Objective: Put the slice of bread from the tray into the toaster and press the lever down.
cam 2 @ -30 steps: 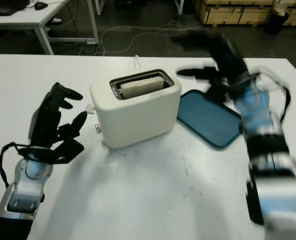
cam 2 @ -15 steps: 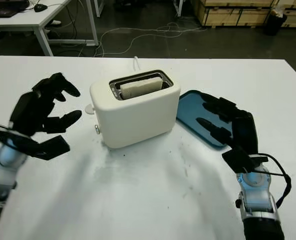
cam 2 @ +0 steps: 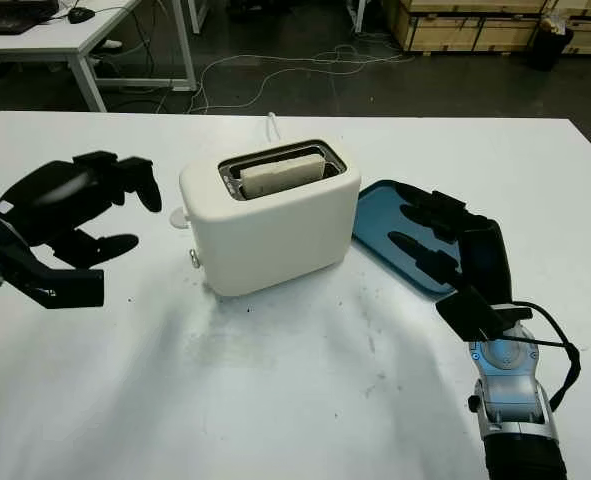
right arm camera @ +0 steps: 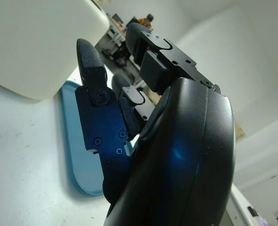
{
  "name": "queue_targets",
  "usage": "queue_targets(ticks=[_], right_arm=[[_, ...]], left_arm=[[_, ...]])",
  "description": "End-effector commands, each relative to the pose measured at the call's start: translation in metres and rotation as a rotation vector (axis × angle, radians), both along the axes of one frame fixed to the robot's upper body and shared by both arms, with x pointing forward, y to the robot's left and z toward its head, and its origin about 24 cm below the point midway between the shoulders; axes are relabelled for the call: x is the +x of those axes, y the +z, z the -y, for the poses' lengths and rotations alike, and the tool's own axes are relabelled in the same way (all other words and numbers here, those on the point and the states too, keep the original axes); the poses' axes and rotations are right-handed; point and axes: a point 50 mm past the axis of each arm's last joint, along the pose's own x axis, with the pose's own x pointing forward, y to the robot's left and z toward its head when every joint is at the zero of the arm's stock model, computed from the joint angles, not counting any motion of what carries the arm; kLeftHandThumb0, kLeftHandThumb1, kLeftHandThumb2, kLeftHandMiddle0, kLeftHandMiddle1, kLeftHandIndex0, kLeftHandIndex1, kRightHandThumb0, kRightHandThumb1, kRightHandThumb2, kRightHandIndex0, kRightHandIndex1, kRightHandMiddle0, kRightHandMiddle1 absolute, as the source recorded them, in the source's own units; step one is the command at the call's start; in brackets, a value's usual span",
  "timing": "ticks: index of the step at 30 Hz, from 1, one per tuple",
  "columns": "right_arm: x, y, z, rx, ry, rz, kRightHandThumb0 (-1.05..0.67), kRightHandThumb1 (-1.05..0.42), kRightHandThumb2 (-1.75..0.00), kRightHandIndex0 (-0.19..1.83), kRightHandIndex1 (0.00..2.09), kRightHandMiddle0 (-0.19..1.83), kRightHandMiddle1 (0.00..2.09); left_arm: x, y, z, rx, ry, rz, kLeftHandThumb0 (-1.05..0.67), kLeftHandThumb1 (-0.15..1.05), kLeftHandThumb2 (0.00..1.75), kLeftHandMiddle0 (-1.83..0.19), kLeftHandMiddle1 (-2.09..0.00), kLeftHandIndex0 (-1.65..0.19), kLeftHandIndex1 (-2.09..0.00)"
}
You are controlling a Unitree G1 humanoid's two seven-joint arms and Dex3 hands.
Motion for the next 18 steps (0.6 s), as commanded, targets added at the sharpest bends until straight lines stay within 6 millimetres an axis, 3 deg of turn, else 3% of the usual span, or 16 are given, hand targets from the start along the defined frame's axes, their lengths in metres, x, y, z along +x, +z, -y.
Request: queue_targets(ticks=[1,18], right_arm=[[0.003,0.003,-0.001,-0.002,-0.006,0.008,-0.38,-0.92,-0.03,0.86,0.02,0.78,0.01],[0.005,-0.008,-0.012,0.054,0.074,-0.014,-0.39,-0.92,-0.14,0.94,0.02,0.85,0.02]], left_arm=[[0.002,0.005,0.002,0.026,-0.018,0.005,-0.72,0.38,1.41,-0.05,-1.71,-0.04,-1.60],[0.004,-0.013,0.009,-0.047,-0.014,-0.006,-0.70,0.48,1.43,0.00,-1.68,0.00,-1.49]])
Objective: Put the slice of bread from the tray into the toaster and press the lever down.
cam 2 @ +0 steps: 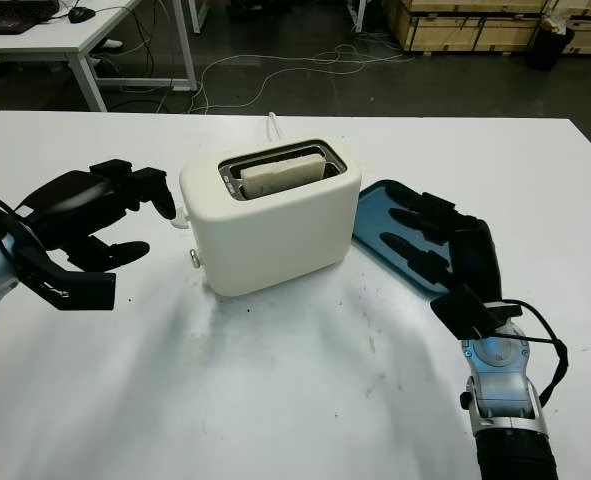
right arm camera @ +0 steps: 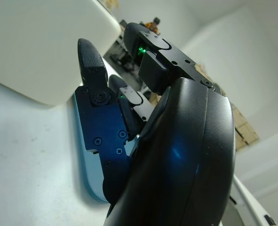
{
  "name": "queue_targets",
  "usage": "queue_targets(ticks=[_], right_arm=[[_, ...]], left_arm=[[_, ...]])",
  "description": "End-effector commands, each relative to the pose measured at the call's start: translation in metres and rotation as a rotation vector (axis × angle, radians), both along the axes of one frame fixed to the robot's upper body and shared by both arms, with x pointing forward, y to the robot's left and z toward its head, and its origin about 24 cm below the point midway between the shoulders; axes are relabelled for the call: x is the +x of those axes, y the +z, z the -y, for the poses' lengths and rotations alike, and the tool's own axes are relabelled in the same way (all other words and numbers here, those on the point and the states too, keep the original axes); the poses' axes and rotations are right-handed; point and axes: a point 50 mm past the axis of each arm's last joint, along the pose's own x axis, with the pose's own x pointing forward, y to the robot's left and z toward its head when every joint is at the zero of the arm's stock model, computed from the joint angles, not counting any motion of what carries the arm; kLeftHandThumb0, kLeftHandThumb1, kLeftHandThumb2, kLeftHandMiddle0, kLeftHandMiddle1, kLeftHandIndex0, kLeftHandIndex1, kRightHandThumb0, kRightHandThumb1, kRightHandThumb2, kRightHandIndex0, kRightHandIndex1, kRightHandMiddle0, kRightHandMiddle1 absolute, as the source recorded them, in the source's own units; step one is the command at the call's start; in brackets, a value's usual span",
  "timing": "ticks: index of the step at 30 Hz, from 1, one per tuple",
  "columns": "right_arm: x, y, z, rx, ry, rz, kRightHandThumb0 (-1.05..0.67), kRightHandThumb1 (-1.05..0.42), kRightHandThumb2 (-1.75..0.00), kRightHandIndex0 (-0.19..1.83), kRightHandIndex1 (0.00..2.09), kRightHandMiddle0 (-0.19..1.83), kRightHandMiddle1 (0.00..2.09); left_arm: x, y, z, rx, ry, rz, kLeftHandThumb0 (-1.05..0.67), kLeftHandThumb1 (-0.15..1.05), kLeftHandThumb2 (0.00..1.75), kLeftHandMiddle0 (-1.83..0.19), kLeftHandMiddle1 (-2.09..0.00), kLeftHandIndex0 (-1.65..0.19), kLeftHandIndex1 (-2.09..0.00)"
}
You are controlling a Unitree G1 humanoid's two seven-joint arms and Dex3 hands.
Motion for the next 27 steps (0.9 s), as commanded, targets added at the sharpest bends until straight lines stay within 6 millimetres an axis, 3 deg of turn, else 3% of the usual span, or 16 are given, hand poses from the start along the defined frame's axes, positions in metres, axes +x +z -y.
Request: queue_targets(ticks=[1,27], right_arm=[[0.001,0.001,-0.002,0.011,0.013,0.008,-0.39,-0.92,-0.16,0.94,0.02,0.86,0.02],[-0.002,0.001,-0.002,0.002,0.009,0.016,-0.42,-0.92,-0.17,0.94,0.00,0.86,0.00]], left_arm=[[0.000,-0.006,0.000,-0.004,0.004,-0.009,-0.70,0.47,1.43,0.00,-1.68,0.00,-1.48],[0.008,-0.019,-0.002,-0.004,0.032,-0.030,-0.69,0.45,1.46,0.00,-1.67,0.00,-1.51]])
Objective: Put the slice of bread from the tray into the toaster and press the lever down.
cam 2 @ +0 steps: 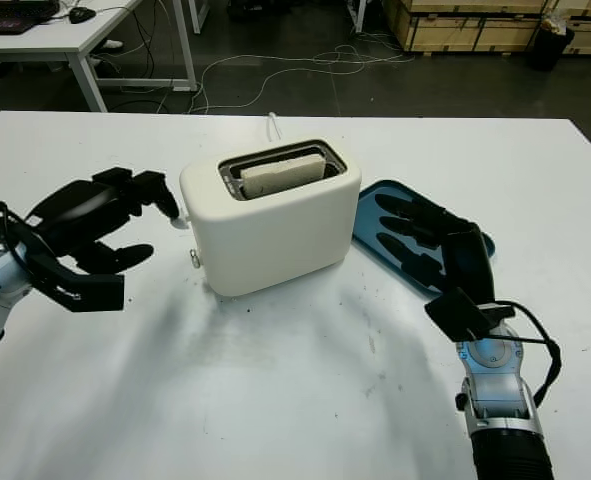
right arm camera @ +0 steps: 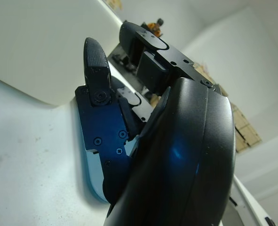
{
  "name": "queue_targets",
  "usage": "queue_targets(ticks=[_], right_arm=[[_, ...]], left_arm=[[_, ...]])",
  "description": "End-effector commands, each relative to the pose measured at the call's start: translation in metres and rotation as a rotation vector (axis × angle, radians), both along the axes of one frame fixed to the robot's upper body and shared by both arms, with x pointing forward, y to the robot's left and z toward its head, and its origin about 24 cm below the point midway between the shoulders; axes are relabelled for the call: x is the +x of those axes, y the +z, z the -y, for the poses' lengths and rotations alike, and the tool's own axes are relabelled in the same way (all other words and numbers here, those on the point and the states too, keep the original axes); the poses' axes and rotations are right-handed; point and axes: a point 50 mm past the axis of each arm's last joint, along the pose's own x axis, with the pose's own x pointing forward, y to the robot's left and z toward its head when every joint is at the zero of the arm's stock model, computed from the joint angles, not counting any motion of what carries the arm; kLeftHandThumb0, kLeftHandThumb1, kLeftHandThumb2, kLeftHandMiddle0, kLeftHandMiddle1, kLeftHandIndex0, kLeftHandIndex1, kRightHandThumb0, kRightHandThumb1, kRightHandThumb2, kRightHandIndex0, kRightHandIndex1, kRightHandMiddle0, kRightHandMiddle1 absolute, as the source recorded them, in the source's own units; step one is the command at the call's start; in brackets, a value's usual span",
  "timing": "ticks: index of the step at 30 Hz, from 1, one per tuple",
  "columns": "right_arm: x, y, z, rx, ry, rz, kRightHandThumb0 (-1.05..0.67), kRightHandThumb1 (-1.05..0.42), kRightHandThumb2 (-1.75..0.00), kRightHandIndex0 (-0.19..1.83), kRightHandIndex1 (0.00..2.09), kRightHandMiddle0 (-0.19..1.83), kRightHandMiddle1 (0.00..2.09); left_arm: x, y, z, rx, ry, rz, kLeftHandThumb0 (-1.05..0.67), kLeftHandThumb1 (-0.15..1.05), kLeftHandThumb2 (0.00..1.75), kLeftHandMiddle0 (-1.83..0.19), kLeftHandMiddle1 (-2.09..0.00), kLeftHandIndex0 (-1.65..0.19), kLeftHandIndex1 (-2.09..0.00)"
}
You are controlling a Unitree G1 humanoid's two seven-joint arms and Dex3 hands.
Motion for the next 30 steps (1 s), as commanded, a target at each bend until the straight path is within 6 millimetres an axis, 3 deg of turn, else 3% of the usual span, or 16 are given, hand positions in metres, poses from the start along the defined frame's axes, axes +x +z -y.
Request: queue_targets(ticks=[1,30], right_arm=[[-0.0015,0.0017,-0.0012,0.009,0.004,0.017,-0.42,-0.92,-0.17,0.94,0.00,0.86,0.00],[-0.0014,0.0015,-0.0012,0.022,0.001,0.015,-0.43,-0.92,-0.15,0.93,0.00,0.86,0.00]], left_arm=[[0.0017,-0.0029,0.0030,0.005,-0.011,-0.012,-0.70,0.45,1.46,0.00,-1.67,0.00,-1.51],[0.0004,-0.0082,0.0094,-0.036,-0.038,-0.029,-0.71,0.45,1.46,0.00,-1.71,0.00,-1.55]])
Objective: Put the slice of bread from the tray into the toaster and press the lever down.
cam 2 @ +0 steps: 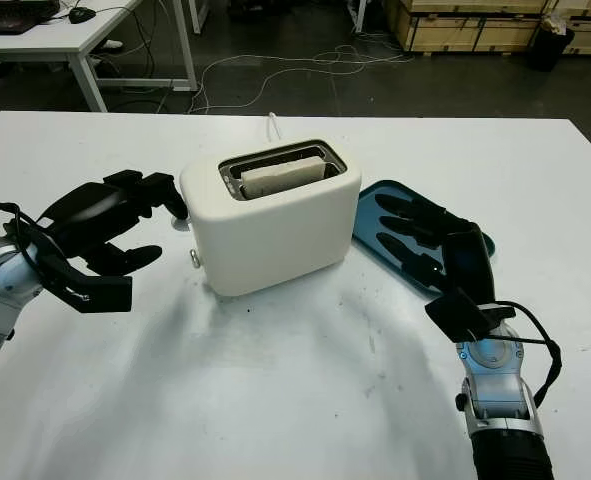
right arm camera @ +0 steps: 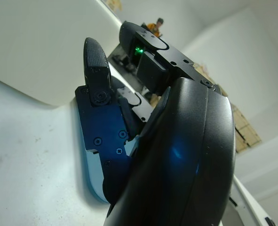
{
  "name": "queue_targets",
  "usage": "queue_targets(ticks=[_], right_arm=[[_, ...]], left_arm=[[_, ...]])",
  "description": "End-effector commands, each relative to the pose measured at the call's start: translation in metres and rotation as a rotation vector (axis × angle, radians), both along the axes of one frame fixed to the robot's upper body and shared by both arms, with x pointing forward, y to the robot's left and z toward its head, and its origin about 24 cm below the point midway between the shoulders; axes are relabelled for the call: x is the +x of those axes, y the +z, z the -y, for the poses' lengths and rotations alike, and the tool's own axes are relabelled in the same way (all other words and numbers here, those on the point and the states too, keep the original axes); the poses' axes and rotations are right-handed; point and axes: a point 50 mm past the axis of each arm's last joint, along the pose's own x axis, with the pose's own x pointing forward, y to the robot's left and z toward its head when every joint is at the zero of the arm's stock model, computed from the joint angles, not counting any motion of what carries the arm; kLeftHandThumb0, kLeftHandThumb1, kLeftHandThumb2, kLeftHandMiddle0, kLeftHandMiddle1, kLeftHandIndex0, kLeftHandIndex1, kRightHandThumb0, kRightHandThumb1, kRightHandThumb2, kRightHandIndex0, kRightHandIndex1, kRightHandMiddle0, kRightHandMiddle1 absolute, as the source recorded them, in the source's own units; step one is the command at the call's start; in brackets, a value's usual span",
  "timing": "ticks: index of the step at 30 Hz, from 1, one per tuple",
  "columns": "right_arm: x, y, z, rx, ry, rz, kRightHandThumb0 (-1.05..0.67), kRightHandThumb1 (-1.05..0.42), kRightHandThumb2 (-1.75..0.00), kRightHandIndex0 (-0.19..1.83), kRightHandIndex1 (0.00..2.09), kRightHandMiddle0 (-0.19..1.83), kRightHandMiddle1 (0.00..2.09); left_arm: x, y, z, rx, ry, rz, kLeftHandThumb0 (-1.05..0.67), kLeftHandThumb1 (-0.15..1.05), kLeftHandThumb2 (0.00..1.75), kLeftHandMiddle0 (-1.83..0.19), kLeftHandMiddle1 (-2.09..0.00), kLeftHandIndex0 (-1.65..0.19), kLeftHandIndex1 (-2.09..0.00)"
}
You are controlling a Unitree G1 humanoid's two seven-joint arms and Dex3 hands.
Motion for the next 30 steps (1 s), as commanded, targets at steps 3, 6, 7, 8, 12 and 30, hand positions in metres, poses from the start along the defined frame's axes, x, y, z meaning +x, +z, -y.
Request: queue_targets(ticks=[3,6,7,8,12,30], right_arm=[[-0.001,0.001,-0.001,0.019,0.003,0.014,-0.43,-0.92,-0.15,0.92,0.00,0.86,0.00],[-0.001,0.002,0.000,0.011,0.000,0.017,-0.43,-0.92,-0.15,0.93,0.01,0.86,0.00],[-0.001,0.002,0.000,0.011,0.001,0.022,-0.43,-0.92,-0.15,0.94,0.01,0.86,0.00],[-0.001,0.003,0.000,0.012,0.003,0.027,-0.42,-0.92,-0.15,0.94,0.01,0.86,0.00],[-0.001,0.003,0.001,0.018,0.005,0.026,-0.41,-0.92,-0.14,0.94,0.00,0.86,0.00],[-0.001,0.006,0.003,0.007,-0.009,0.044,-0.42,-0.92,-0.13,0.91,0.00,0.84,0.00]], left_arm=[[-0.001,-0.006,0.002,-0.006,-0.005,-0.029,-0.70,0.43,1.46,0.00,-1.71,0.00,-1.56],[0.000,-0.008,0.001,-0.005,0.000,-0.044,-0.70,0.43,1.46,0.00,-1.70,0.00,-1.55],[0.000,-0.009,0.001,-0.007,0.003,-0.047,-0.70,0.43,1.46,0.00,-1.70,0.00,-1.55],[0.000,-0.010,0.001,-0.006,0.004,-0.048,-0.70,0.43,1.46,0.00,-1.69,0.00,-1.55],[0.001,-0.015,0.000,-0.003,0.014,-0.061,-0.70,0.42,1.46,0.00,-1.70,0.00,-1.55],[-0.024,-0.136,0.045,-0.291,0.060,-0.272,-0.80,0.52,1.46,0.00,-1.74,0.00,-1.59]])
